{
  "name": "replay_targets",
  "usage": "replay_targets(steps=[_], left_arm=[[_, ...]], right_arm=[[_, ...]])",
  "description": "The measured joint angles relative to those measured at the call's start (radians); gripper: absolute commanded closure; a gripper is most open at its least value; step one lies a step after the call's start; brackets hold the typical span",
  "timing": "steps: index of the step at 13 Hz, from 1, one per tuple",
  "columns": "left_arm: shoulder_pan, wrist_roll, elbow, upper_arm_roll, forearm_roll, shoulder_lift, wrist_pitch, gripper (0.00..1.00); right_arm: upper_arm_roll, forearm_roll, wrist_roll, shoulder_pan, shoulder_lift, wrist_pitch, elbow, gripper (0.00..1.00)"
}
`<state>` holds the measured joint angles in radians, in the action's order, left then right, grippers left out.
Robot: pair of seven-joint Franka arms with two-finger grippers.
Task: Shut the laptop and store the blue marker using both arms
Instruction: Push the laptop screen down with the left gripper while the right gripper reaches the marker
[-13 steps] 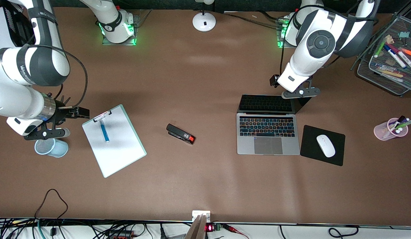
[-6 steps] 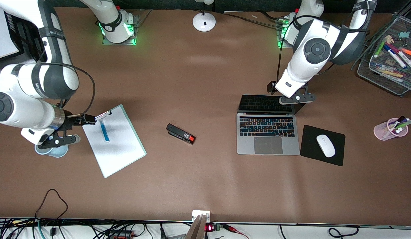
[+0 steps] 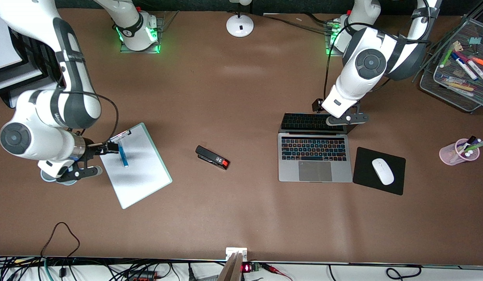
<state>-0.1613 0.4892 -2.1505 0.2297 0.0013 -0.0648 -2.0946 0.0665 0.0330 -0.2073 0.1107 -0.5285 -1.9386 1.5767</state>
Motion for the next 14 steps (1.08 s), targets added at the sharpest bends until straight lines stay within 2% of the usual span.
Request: replay_targets(steps=[5,9,11,12,13,14], left_arm=[[0.000,0.000,0.000,0.000,0.000,-0.046,-0.097,0.00],[0.000,0.000,0.032,0.000,0.000,-0.094,-0.162,0.00],[0.002,0.000,0.051,-0.003,0.000,-0.123,-0.198,0.00],[0.004,0.000,0.059,-0.005,0.000,-0.141,-0.222,0.00],[0.006,-0.001,0.068,-0.007,0.000,-0.162,-0.244,0.00],[0.009,-0.001,0.076,-0.008,0.000,-0.183,-0.268,0.00]], right_arm=[[0.000,0.002,-0.084,-0.004,-0.102,-0.097,0.001,0.00],[0.001,0.002,-0.105,-0.006,-0.134,-0.174,0.011,0.00],[0.001,0.002,-0.124,-0.005,-0.144,-0.257,0.051,0.02],[0.001,0.002,-0.125,-0.004,-0.147,-0.289,0.071,0.05],[0.000,0.002,-0.125,-0.003,-0.149,-0.303,0.084,0.14],[0.000,0.002,-0.125,-0.003,-0.150,-0.309,0.091,0.19]])
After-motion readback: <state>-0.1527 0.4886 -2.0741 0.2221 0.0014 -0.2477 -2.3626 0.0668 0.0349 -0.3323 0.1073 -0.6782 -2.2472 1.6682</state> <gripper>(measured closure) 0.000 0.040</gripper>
